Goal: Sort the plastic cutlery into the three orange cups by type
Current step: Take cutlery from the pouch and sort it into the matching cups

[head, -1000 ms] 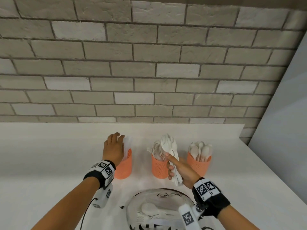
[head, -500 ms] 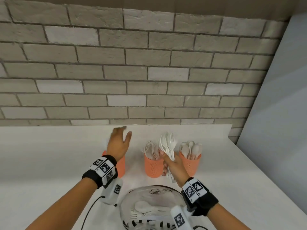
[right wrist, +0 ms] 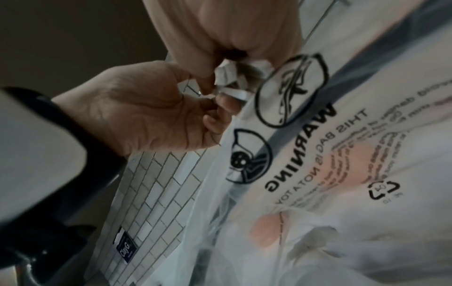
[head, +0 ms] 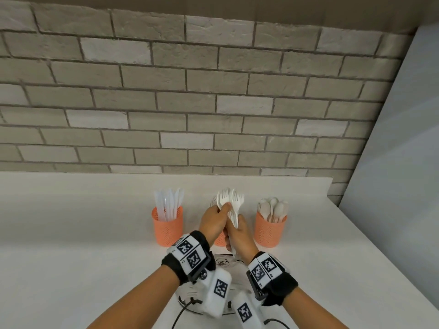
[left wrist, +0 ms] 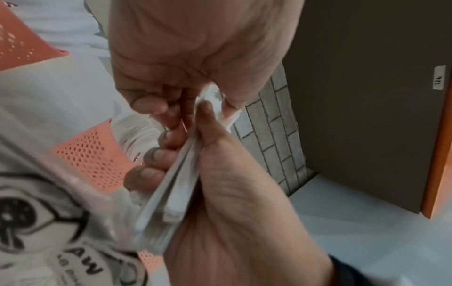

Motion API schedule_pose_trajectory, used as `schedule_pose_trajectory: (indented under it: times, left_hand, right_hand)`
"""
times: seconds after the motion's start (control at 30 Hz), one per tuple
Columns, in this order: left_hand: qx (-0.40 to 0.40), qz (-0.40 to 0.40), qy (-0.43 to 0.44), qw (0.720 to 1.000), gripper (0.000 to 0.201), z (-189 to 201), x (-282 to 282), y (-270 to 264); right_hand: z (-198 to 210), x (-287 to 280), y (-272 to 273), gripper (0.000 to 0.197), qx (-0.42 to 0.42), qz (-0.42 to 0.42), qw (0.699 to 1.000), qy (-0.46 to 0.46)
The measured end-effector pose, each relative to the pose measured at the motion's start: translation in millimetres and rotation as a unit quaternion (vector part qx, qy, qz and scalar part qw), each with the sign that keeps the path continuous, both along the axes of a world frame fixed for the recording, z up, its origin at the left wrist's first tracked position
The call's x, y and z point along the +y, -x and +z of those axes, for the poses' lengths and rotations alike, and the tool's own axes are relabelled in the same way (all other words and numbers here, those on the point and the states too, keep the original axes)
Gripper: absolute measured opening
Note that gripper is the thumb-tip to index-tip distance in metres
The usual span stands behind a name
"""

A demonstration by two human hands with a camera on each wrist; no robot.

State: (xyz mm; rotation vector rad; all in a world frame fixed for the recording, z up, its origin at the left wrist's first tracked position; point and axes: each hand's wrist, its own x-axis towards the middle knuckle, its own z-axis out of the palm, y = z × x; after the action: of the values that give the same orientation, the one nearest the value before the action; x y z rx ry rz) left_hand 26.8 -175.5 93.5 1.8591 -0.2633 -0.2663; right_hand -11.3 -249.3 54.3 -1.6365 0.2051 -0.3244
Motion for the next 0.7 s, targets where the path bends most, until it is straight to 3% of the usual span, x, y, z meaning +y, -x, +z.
schedule_pose_trajectory:
  times: [0.2,0.47,0.7]
  left_hand:
    - [-0.025,0.011,0.031,0.999,0.037,-6.5,-7.7,5.7]
    - [-0.032,0.034,0.014,0.999,0.038,-4.6,-12.7,8.1]
    - [-0.028,0.029,0.072,0.997,0.029,-4.6,-15.5,11.5]
  right_hand:
    - [1.8,-6.6,5.9,0.019,-0.010,0.002,0.999,0.039]
    - [7.7,-8.6,18.9,0.026,0.030,0.022,0.998,-0.052]
    - [7.5,-16.1,19.8,0.025,0.018,0.000,1.000,-0.011]
